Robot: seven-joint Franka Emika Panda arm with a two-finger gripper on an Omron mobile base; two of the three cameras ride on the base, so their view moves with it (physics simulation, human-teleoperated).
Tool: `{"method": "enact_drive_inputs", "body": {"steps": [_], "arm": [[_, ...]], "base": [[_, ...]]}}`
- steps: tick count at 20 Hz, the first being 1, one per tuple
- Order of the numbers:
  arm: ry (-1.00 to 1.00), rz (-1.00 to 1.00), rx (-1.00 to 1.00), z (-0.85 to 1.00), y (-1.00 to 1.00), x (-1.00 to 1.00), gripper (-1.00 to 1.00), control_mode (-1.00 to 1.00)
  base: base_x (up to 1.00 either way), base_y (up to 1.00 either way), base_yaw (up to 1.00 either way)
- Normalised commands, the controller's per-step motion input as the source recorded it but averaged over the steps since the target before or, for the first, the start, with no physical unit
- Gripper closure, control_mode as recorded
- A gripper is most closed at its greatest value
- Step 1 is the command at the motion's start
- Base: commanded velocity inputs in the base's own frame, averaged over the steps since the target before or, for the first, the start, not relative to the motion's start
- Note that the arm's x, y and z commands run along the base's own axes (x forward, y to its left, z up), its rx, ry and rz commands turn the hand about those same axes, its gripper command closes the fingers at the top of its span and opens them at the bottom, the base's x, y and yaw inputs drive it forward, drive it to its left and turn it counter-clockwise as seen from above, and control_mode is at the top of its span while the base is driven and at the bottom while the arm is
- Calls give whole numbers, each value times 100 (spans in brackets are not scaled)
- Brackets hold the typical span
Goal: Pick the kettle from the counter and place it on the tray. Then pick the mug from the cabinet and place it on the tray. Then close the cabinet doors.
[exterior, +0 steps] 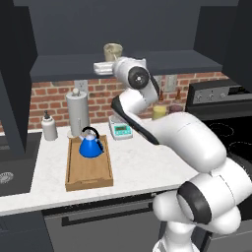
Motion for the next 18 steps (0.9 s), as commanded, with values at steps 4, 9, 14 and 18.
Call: {"method": "enact_drive_inputs", "body": {"steps": [4, 9, 14, 18], "arm": [[-5, 24, -1, 26, 1, -77, 100, -100], [1, 33, -9, 8, 0, -73, 100, -100], [1, 43, -14, 0, 0, -74, 100, -100], [0, 40, -11, -7, 0, -74, 100, -100]], "base": [[0, 0, 0], [0, 0, 0], [0, 0, 0], [0, 0, 0]]}}
